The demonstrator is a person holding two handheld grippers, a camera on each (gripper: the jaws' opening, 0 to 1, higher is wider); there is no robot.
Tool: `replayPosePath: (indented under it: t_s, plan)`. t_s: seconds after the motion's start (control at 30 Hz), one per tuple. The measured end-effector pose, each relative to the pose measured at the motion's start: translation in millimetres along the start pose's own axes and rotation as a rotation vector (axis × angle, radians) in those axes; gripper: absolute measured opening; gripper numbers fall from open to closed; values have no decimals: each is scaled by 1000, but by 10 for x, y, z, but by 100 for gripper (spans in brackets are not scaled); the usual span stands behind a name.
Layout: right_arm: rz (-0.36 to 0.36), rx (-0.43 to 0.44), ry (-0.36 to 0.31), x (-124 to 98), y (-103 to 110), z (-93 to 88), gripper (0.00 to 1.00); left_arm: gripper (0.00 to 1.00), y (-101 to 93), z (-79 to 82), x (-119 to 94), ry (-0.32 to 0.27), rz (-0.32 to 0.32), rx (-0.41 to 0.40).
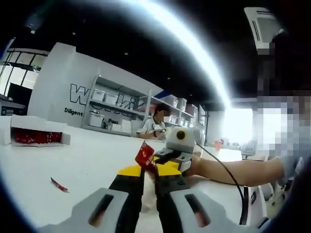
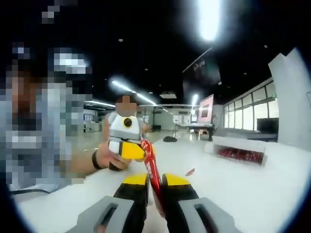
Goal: Tear open the coffee pouch, take out the coffee, and pour the coffee from the pouch into the cup
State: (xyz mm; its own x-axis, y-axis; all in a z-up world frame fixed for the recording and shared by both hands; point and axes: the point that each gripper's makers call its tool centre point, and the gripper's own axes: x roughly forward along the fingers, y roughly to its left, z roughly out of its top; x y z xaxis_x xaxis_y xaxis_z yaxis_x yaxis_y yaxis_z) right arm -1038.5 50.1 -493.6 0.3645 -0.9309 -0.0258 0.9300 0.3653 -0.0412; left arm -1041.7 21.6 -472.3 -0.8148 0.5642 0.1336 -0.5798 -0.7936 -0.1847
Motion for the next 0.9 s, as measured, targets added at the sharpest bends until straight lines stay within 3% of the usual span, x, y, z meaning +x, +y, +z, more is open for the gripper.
replayPosePath:
  t_s: [0.27,0.9]
  plan:
    - [26,63,-58,-54,22,121,10,11,-6,25,0,-10,-9,-4]
    - [75,72,-55,-20,132,111,8,16,-90,-51,29,22,-40,25]
